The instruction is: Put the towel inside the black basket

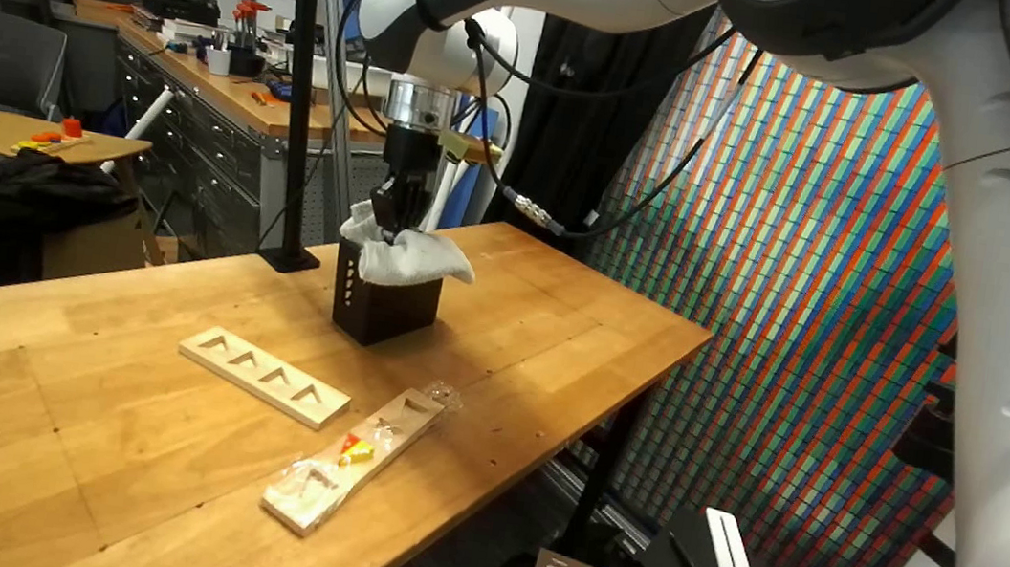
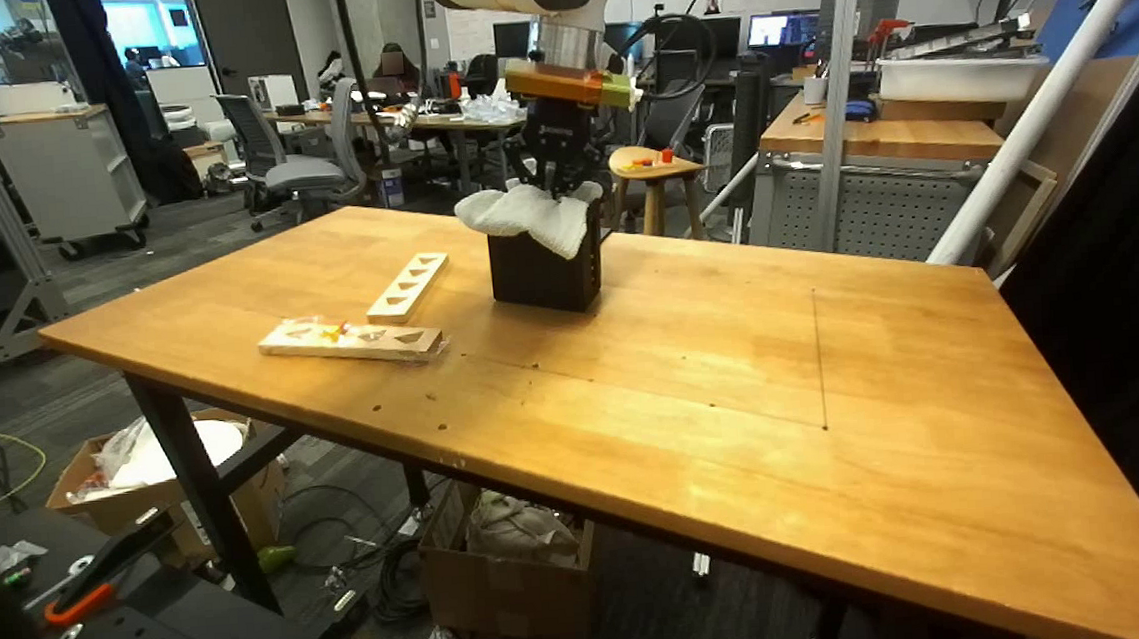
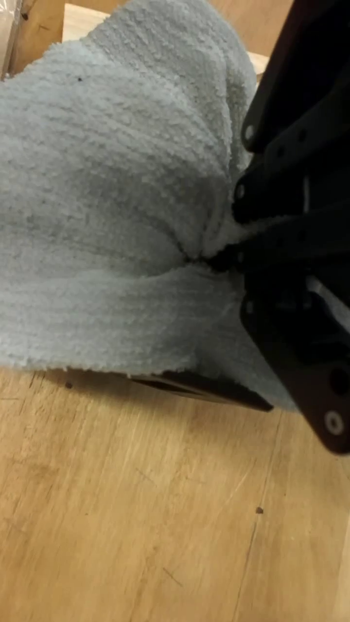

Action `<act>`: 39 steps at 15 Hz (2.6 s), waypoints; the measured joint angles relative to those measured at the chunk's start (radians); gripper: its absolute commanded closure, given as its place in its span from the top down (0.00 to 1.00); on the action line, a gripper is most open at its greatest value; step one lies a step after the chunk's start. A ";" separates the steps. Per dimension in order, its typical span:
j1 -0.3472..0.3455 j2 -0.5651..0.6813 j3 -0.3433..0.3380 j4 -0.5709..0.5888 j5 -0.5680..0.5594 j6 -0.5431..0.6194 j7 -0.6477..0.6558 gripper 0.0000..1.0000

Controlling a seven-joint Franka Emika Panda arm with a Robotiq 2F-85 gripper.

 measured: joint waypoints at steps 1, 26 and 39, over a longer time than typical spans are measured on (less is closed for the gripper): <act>-0.001 0.008 0.001 0.010 0.002 -0.010 -0.007 0.03; -0.009 0.038 0.001 0.062 0.004 -0.029 -0.026 0.14; -0.010 0.037 -0.001 0.068 0.003 -0.012 -0.026 0.45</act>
